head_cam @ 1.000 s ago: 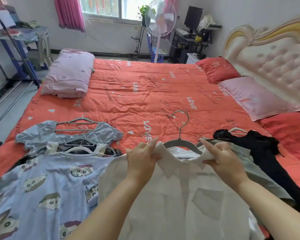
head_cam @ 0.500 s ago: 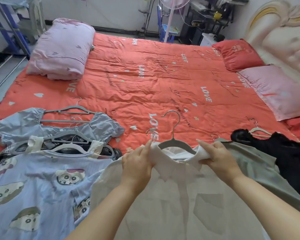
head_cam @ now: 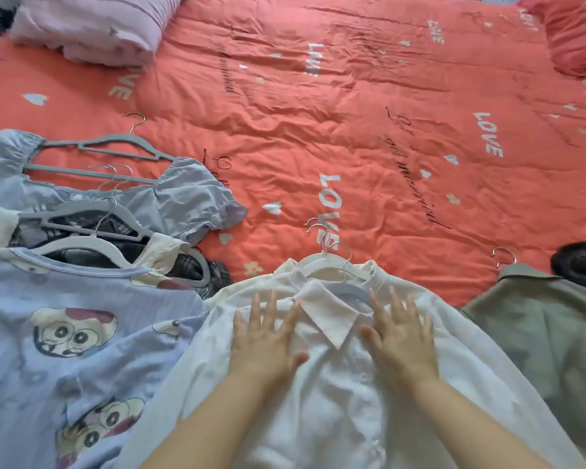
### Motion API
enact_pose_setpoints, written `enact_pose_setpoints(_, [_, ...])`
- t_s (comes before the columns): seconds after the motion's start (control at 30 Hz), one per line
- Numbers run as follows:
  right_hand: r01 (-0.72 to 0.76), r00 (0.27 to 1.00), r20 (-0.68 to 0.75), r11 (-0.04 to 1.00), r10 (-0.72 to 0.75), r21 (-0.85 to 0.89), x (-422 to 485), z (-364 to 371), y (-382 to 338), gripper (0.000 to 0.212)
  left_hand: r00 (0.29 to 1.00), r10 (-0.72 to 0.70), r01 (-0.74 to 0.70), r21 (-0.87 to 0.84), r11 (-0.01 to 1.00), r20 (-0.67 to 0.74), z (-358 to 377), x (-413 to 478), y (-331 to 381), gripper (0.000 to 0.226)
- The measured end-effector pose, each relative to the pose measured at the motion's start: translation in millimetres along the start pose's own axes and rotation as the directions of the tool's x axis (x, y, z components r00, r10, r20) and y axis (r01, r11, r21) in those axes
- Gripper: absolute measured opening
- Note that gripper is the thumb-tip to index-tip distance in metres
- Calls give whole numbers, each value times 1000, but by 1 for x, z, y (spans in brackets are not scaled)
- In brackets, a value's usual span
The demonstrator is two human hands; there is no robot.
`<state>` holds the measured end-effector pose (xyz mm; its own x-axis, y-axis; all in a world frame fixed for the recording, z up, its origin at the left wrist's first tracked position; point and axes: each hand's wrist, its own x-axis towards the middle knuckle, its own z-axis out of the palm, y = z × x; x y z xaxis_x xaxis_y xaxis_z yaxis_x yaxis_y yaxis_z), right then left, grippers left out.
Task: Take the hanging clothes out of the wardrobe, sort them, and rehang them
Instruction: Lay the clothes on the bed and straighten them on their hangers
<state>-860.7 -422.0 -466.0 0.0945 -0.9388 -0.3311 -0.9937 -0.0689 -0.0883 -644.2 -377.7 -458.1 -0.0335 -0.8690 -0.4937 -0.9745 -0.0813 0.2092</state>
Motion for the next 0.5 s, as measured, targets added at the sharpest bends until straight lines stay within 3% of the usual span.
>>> enact_pose_setpoints(0.13, [-8,1000,9,999,8,-43,6,36,3,78,1000,-3,1,54,999,27,26,11,-6,80])
enact_pose_setpoints(0.33, [-18,1000,7,998,19,-61,14,53,4,66,997,-18,13,61,998,73,39,24,-9,80])
enact_pose_setpoints(0.5, [-27,990,135,993,43,-117,14,36,-5,66,988,-20,13,48,999,155,31,28,-9,82])
